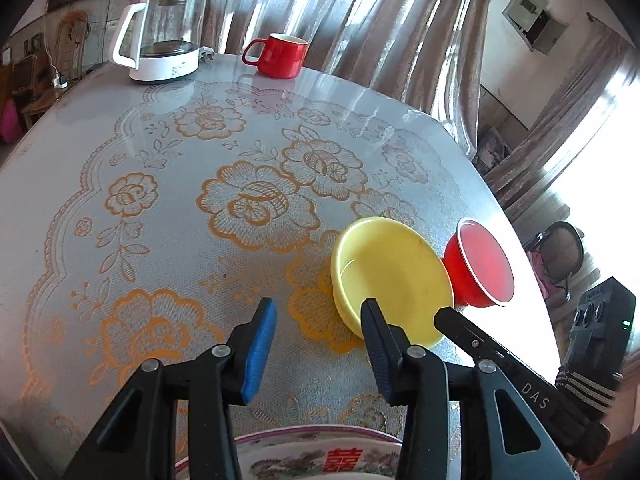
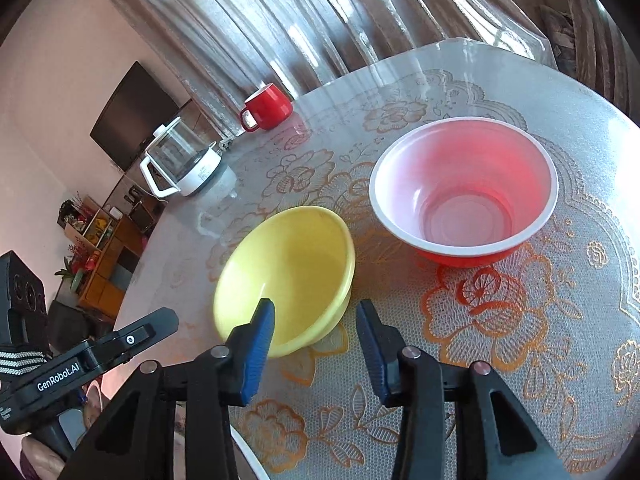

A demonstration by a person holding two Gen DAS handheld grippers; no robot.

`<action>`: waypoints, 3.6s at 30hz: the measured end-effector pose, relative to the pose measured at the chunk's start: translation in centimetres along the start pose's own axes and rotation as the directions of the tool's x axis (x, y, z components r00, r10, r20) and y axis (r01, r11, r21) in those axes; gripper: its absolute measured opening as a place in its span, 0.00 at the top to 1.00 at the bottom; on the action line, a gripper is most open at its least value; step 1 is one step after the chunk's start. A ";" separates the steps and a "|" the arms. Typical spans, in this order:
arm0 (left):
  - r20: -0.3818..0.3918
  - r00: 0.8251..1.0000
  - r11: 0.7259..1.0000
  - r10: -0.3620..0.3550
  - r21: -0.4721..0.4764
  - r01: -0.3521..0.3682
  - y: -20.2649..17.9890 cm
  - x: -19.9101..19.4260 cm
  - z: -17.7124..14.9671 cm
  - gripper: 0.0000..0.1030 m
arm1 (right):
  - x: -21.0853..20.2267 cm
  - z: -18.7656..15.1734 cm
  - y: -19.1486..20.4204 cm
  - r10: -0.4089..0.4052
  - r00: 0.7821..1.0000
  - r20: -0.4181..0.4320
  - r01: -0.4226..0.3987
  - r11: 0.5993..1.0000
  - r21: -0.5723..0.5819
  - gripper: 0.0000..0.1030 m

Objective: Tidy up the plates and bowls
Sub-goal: 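Move the left gripper to the yellow bowl and grasp its rim, then lift the yellow bowl and carry it over the steel bowl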

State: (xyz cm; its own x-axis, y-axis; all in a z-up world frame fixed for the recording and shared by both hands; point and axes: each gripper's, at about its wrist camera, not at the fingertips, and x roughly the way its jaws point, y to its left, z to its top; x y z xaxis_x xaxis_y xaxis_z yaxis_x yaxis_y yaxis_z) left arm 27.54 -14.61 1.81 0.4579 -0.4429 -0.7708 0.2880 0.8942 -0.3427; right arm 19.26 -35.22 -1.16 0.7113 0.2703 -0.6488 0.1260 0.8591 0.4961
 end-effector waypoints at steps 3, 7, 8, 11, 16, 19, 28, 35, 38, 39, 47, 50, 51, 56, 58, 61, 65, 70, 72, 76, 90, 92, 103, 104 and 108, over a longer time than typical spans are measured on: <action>-0.017 1.000 1.000 -0.009 -0.005 0.009 -0.4 1.4 0.4 0.61 | 0.6 0.2 -0.3 -0.012 1.000 -0.015 0.012 1.000 -0.002 0.70; -0.043 0.999 1.000 -0.004 0.026 0.005 -1.1 3.0 0.6 0.73 | 1.2 0.3 -0.8 -0.008 1.000 -0.024 0.008 1.000 0.004 0.76; -0.056 0.998 1.000 -0.007 0.028 0.009 -1.3 3.4 0.5 0.78 | 1.2 0.3 -0.7 -0.006 1.000 -0.023 0.006 1.000 -0.001 0.78; -0.044 0.999 0.998 -0.017 0.054 0.019 -1.9 3.3 0.0 0.80 | 1.2 0.3 -0.3 -0.010 1.000 -0.021 0.009 1.000 -0.027 0.81; -0.010 1.000 0.994 -0.018 0.104 0.019 -2.7 2.1 -0.9 0.80 | 1.1 0.1 -0.6 -0.018 0.999 -0.027 0.017 1.000 -0.023 0.81; 0.016 1.000 0.992 -0.009 0.127 0.006 -3.2 1.1 -1.3 0.80 | 0.9 -0.1 -0.7 -0.008 1.000 -0.027 0.007 1.000 -0.013 0.81; 0.040 0.999 0.992 -0.002 0.129 -0.003 -3.1 -0.5 -2.2 0.80 | 0.2 -0.9 -0.3 0.008 0.999 -0.034 -0.009 1.000 -0.006 0.81; 0.065 0.998 0.990 -0.004 0.142 -0.005 -3.3 -1.9 -3.0 0.80 | -0.5 -1.3 0.3 0.010 1.000 -0.030 -0.011 1.000 -0.016 0.81; 0.071 0.997 0.991 -0.007 0.137 -0.002 -3.2 -2.5 -3.2 0.80 | -0.8 -1.4 0.6 0.011 1.000 -0.025 -0.012 1.000 -0.020 0.81; 0.072 0.997 0.991 -0.008 0.136 -0.002 -3.2 -2.7 -3.3 0.80 | -0.8 -1.3 0.8 0.012 1.000 -0.024 -0.012 1.000 -0.022 0.81; 0.097 0.995 0.992 -0.013 0.125 0.001 -2.8 -4.4 -4.2 0.80 | -1.5 -1.7 1.8 0.019 1.000 -0.018 -0.019 0.999 -0.040 0.81; 0.109 0.994 0.992 -0.017 0.123 0.004 -2.8 -5.2 -4.6 0.80 | -1.9 -2.0 2.1 0.023 1.000 -0.013 -0.024 0.999 -0.048 0.81; 0.113 0.993 0.992 -0.019 0.124 0.005 -2.8 -5.5 -4.7 0.80 | -2.1 -2.1 2.3 0.025 1.000 -0.012 -0.026 0.998 -0.049 0.81; 0.134 0.991 0.992 -0.027 0.122 0.010 -2.7 -6.9 -5.4 0.80 | -2.8 -2.5 2.9 0.034 0.999 -0.006 -0.034 0.998 -0.054 0.81; 0.140 0.990 0.993 -0.028 0.119 0.011 -2.6 -7.4 -5.7 0.80 | -2.9 -2.6 3.2 0.037 0.999 -0.006 -0.037 0.998 -0.057 0.81; 0.149 0.988 0.994 -0.029 0.112 0.013 -2.4 -8.3 -6.2 0.80 | -3.2 -3.0 3.7 0.043 0.999 -0.006 -0.043 0.997 -0.063 0.81; 0.162 0.986 0.995 -0.032 0.102 0.015 -2.0 -9.4 -7.0 0.80 | -3.7 -3.5 4.5 0.054 0.999 -0.004 -0.054 0.996 -0.074 0.81; 0.182 0.983 0.996 -0.036 0.090 0.020 -1.4 -11.1 -8.0 0.80 | -4.2 -4.1 5.7 0.070 0.998 -0.003 -0.069 0.993 -0.092 0.81; 0.188 0.982 0.996 -0.037 0.083 0.022 -1.0 -11.6 -8.4 0.80 | -4.5 -4.3 6.1 0.076 0.997 -0.003 -0.076 0.992 -0.101 0.81; 0.197 0.980 0.998 -0.037 0.065 0.025 -0.1 -12.6 -9.2 0.80 | -4.7 -5.0 7.0 0.088 0.996 -0.009 -0.088 0.989 -0.115 0.81; 0.233 0.972 0.999 -0.033 -0.004 0.035 3.6 -16.0 -11.7 0.80 | -4.4 -7.4 11.0 0.133 0.990 -0.052 -0.141 0.973 -0.182 0.81; 0.236 0.971 0.999 -0.030 -0.019 0.035 4.3 -16.4 -12.0 0.80 | -4.3 -7.8 11.6 0.141 0.988 -0.061 -0.150 0.969 -0.194 0.81; 0.264 0.965 0.997 0.001 -0.072 0.019 7.8 -19.5 -14.9 0.80 | -3.3 -10.4 15.9 0.190 0.974 -0.126 -0.217 0.942 -0.255 0.81; 0.268 0.964 0.997 0.008 -0.080 0.014 8.2 -19.8 -15.1 0.80 | -3.1 -10.6 16.4 0.196 0.972 -0.133 -0.225 0.939 -0.261 0.81; 0.276 0.961 0.993 0.034 -0.121 -0.001 10.1 -20.8 -16.1 0.80 | -2.5 -11.6 18.4 0.220 0.962 -0.165 -0.260 0.922 -0.288 0.81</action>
State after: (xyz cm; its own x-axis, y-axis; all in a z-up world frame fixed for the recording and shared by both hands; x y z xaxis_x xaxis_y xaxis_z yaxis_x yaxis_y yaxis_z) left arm 7.35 4.72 5.74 0.6817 -0.4129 -0.6040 0.1842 0.8958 -0.4044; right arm 11.78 -15.05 2.91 0.5978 0.5201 -0.6100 -0.2675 0.8468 0.4598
